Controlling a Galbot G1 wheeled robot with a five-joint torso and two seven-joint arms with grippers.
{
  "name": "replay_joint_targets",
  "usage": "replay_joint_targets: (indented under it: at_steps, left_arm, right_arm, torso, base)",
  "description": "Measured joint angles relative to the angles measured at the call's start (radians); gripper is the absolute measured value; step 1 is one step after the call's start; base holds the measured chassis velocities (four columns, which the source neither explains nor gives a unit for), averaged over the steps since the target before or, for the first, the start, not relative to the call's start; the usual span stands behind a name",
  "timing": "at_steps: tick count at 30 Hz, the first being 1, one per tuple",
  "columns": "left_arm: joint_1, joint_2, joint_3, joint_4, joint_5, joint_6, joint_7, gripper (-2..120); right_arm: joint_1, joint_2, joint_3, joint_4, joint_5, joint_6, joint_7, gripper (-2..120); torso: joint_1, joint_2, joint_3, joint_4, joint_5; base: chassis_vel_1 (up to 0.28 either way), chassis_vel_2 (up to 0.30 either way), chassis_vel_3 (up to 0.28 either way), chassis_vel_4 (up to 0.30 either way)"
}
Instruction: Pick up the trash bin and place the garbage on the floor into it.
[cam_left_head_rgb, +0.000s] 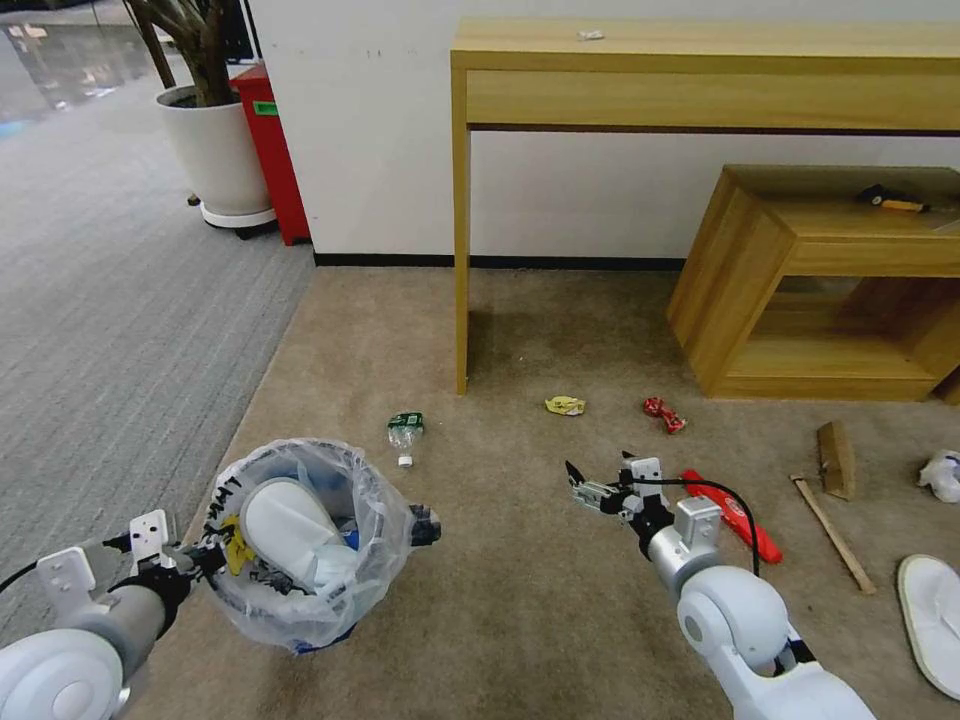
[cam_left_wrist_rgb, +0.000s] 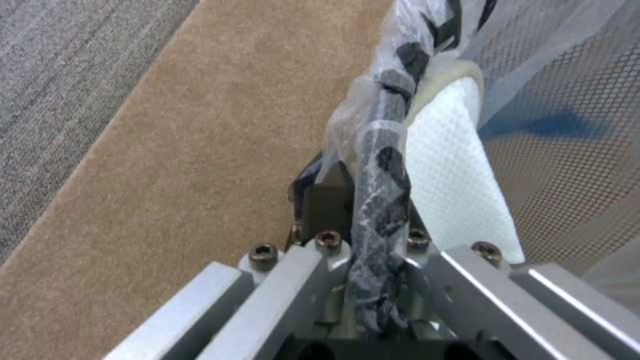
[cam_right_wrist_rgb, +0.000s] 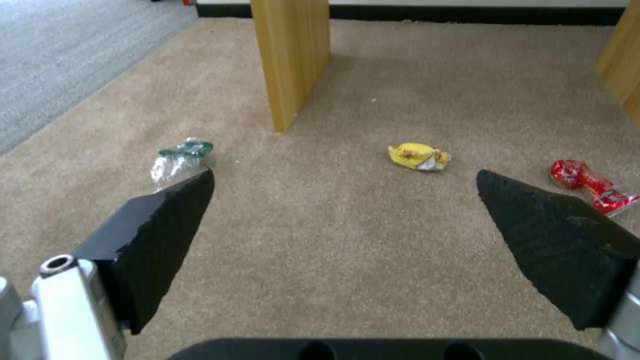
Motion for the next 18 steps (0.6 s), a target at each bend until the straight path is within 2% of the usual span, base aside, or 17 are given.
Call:
replay_joint_targets:
  at_steps: [18]
  left_arm:
    - [0.027, -0.002, -0.014, -0.016, 0.011, 0.000, 0.013, 0]
  right_arm:
    - [0.010, 0.017, -0.029, 0.003, -0.005, 0.007, 0.014, 100]
  torso:
    - [0.000, 0.000, 0.000, 0.0000, 0.0000]
  base:
    - [0.000, 0.000, 0.000, 0.000]
